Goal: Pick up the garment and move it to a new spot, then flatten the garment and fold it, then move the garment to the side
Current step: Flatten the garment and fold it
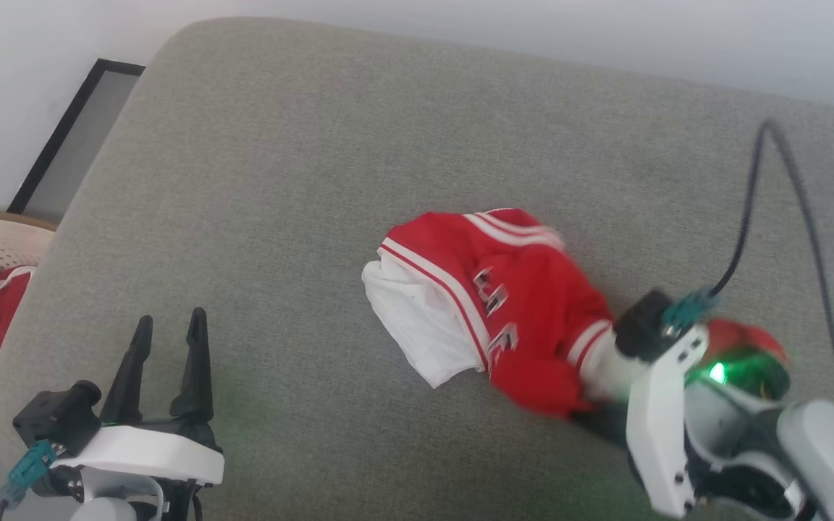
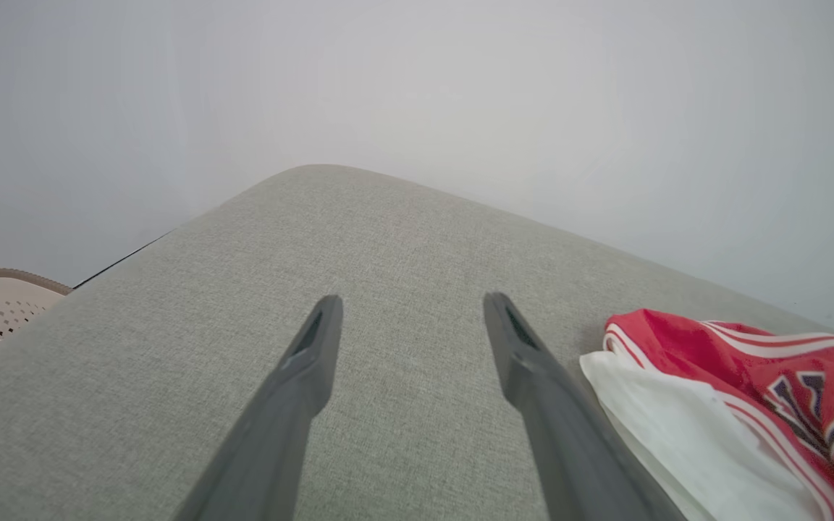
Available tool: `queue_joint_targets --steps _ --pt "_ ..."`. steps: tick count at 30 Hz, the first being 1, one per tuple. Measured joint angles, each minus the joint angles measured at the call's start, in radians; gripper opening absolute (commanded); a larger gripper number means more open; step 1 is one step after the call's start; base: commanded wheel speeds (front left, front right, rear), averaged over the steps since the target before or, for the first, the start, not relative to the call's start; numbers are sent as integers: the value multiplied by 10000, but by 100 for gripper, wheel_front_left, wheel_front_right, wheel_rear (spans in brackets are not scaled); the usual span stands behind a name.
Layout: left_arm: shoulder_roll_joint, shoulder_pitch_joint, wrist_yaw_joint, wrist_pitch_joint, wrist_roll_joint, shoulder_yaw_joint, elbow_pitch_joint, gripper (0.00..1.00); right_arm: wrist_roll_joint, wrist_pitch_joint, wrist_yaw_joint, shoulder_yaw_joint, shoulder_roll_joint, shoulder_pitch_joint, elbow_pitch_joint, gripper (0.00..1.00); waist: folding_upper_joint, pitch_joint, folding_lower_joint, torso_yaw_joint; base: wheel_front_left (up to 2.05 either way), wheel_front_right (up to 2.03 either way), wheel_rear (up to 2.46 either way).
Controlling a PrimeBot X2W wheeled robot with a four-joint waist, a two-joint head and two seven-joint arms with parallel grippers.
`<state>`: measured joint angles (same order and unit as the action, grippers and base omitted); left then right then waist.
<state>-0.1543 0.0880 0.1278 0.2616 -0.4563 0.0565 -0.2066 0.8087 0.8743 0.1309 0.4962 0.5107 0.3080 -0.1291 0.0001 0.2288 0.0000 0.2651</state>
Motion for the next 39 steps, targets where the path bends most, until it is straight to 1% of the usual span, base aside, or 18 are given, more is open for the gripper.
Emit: queue_joint_targets --steps 4,5,6,7,8,14,18,22,25,31,34,39 --pt "13 -2 0 0 0 48 -6 100 -67 140 0 125 -90 -473 -69 0 0 -1 0 -80 0 0 0" --pt "10 -3 0 0 0 58 -6 100 -117 73 0 84 -142 -504 -79 31 0 -8 0 -107 0 0 0" --pt "8 -3 0 0 0 65 -6 100 -140 54 0 50 -178 -531 -111 51 0 -18 0 -133 0 0 0" --pt "4 -4 0 0 0 73 -6 100 -228 0 0 8 -213 -561 -142 98 0 -35 0 -159 0 0 0" --pt "-8 -10 0 0 0 77 -4 100 -244 -44 0 -63 -265 -580 -201 100 0 -56 0 -191 0 0 0" --pt "-58 -105 0 0 2 153 0 100 -299 -207 0 -351 -297 -577 -698 100 0 -244 0 -338 0 0 0" --pt "-105 -285 0 0 36 247 4 100 -403 -311 0 -769 -257 -583 -1116 100 0 -443 0 -453 0 0 0" --pt "-128 -425 0 0 56 299 50 100 -543 -337 0 -1302 -155 -581 -1225 100 0 -623 0 -535 0 0 0" --pt "-150 -484 0 0 56 307 79 100 -627 -336 0 -1791 -117 -487 -976 100 0 -732 0 -528 0 0 0" --pt "-123 -616 0 0 56 173 96 100 -591 -249 0 -2128 155 -49 -12 100 0 -736 0 -327 0 0 0" --pt "-77 -595 0 0 56 119 67 100 -449 -184 0 -1942 267 221 581 100 0 -681 -1 -185 0 0 0" --pt "-35 -477 2 0 56 86 31 100 96 -40 0 -1152 240 754 1522 100 0 -534 0 16 0 0 0"
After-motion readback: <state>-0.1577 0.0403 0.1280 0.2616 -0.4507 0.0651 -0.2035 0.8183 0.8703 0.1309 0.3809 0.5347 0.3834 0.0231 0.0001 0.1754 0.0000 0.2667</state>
